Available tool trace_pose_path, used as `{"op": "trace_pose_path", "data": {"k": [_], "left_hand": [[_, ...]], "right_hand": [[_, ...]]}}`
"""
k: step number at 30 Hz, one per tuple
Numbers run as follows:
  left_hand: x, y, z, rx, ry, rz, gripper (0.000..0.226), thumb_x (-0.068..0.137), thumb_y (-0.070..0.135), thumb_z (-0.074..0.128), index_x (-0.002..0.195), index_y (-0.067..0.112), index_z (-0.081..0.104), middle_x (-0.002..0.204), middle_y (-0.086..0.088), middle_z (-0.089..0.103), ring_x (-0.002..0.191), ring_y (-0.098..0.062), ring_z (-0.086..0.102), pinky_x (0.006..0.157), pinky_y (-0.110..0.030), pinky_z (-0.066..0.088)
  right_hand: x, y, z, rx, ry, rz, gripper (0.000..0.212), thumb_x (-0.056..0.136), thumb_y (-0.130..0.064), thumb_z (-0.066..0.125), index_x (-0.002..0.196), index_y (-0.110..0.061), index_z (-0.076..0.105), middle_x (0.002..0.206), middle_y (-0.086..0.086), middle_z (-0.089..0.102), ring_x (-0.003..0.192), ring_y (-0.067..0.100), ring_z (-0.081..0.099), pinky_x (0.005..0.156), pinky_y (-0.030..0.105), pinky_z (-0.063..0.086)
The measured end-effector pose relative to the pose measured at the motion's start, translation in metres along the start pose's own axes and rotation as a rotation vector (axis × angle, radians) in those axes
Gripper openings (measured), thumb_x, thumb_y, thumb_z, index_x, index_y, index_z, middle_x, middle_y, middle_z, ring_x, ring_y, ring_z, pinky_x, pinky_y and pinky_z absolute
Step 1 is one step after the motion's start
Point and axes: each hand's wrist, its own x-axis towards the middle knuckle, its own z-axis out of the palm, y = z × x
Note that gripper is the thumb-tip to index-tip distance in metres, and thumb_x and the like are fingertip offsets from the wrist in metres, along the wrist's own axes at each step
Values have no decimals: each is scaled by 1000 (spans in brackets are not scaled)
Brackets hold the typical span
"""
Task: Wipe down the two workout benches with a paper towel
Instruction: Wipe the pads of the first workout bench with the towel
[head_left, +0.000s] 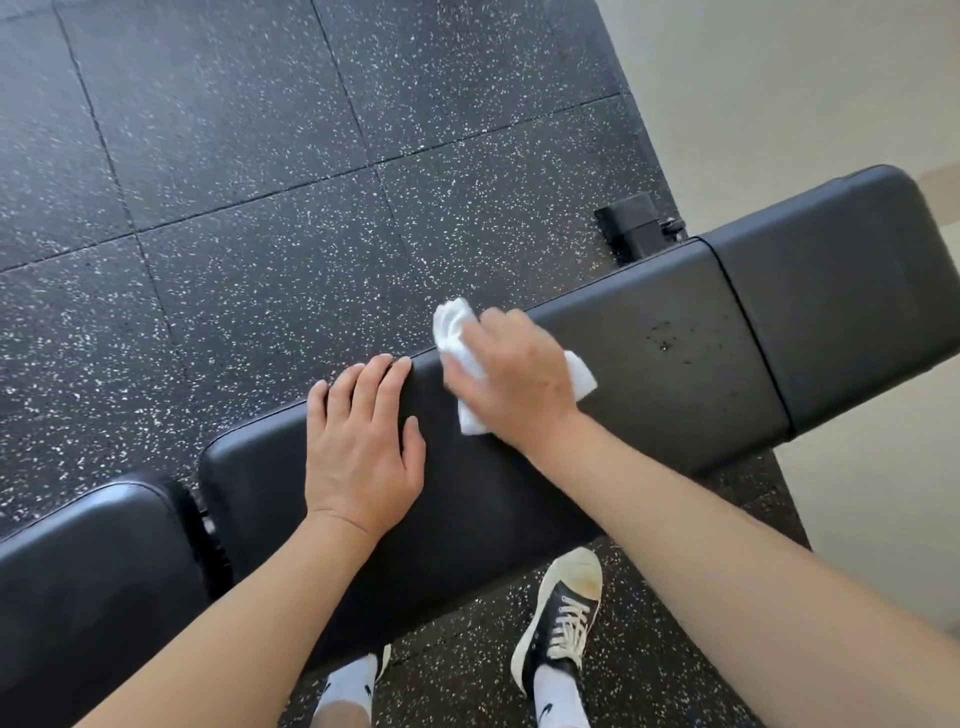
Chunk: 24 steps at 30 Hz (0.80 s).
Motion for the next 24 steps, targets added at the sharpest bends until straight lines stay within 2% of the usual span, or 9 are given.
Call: {"op": "trace_pose_path", "data": {"k": [4,6,7,11,13,15,18,21,24], "left_hand": [[-1,-2,1,-10,-3,0,59,97,36,44,152,14,46,156,-5,49,140,-34,46,123,-56,25],[-1,-1,1,-12,2,-2,61,97,36,45,154,17,44,156,-3,48,141,-33,45,124,-55,24],[0,0,0,-11,2,-3,61,97,36,45,155,18,43,157,-3,48,141,-33,45,124,-55,24],[1,1,-2,-14,0,-6,62,97,35,46,156,18,43,157,-4,48,141,-34,45,124,-55,24],[1,0,-2,-6,2,-5,62,97,35,45,156,18,43,157,-5,48,140,-34,46,124,-55,24],[0,-1,0,-4,-1,-1,62,97,35,45,157,18,42,157,-4,47,141,-34,45,124,-55,23],[0,-1,0,-3,-5,2,62,97,35,45,157,18,42,158,-5,47,141,-34,45,124,-55,24],[1,0,1,-2,3,5,62,97,34,46,157,17,42,158,-5,47,141,-34,45,123,-56,26],[1,-1,3,0,13,8,61,98,33,46,156,17,43,157,-5,47,141,-34,45,123,-55,26]], "right_hand": [[-4,11,0,124,-172,-541,28,92,-33,71,81,-8,65,76,8,59,66,30,53,57,42,45],[18,41,-5,39,-154,-598,31,96,-36,67,83,-8,66,74,8,57,65,30,52,57,41,43],[29,57,-8,-14,-108,-473,32,96,-38,66,83,-8,66,74,9,57,67,32,54,57,41,44],[36,92,-17,-118,44,396,42,94,-52,44,81,-14,58,82,9,60,81,37,58,61,38,40],[18,71,-13,-63,110,518,38,93,-48,50,79,-14,57,79,8,59,76,37,56,60,39,40],[-14,34,-2,-8,136,374,30,91,-39,64,78,-12,60,71,7,55,67,33,52,56,39,38],[-80,-9,5,90,-22,-104,27,92,-37,67,85,-11,68,69,4,48,63,26,42,55,42,36],[-115,3,-6,209,-199,-463,34,96,-37,64,73,-13,57,69,0,39,64,21,30,54,39,29],[-106,35,-15,217,-237,-615,35,97,-39,67,75,-14,57,70,2,42,63,23,35,54,40,31]]}}
